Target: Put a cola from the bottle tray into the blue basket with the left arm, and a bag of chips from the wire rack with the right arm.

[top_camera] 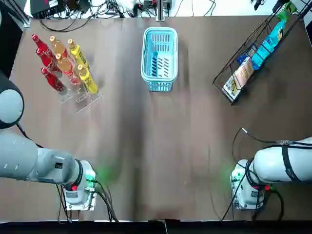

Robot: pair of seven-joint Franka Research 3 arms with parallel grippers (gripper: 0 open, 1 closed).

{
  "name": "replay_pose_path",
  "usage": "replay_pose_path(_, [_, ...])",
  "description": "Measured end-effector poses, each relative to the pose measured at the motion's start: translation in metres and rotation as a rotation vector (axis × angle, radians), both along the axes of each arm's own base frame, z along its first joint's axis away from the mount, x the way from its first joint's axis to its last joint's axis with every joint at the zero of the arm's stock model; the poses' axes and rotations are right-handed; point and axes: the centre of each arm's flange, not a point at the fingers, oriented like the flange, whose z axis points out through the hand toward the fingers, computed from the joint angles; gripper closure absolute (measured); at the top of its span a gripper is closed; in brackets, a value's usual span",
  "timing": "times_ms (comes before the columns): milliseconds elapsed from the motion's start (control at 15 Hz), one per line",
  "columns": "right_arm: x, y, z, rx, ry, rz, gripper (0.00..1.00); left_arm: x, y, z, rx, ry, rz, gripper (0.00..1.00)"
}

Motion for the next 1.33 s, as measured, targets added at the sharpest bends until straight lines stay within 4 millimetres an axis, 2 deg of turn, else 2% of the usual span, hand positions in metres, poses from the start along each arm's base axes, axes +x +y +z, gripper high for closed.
replay_pose_path(267, [-0.003, -0.013, -0.003, 0.008, -0.005, 0.142, 0.0, 0.0, 0.0, 0.0, 0.0, 0.0, 0.0, 0.0])
replay_pose_path(467, [-0.005, -0.01, -0.011, -0.001, 0.013, 0.157, 0.0, 0.0, 0.001, 0.0, 0.0, 0.0, 0.003, 0.0])
replay_pose_path(867, [-0.009, -0.009, -0.012, -0.012, 0.022, 0.153, 0.0, 0.0, 0.002, -0.008, 0.002, 0.016, 0.006, 0.0])
replay_pose_path(1333, [-0.011, -0.011, -0.014, -0.015, 0.039, 0.148, 0.0, 0.002, 0.009, -0.07, 0.05, 0.106, 0.011, 0.01])
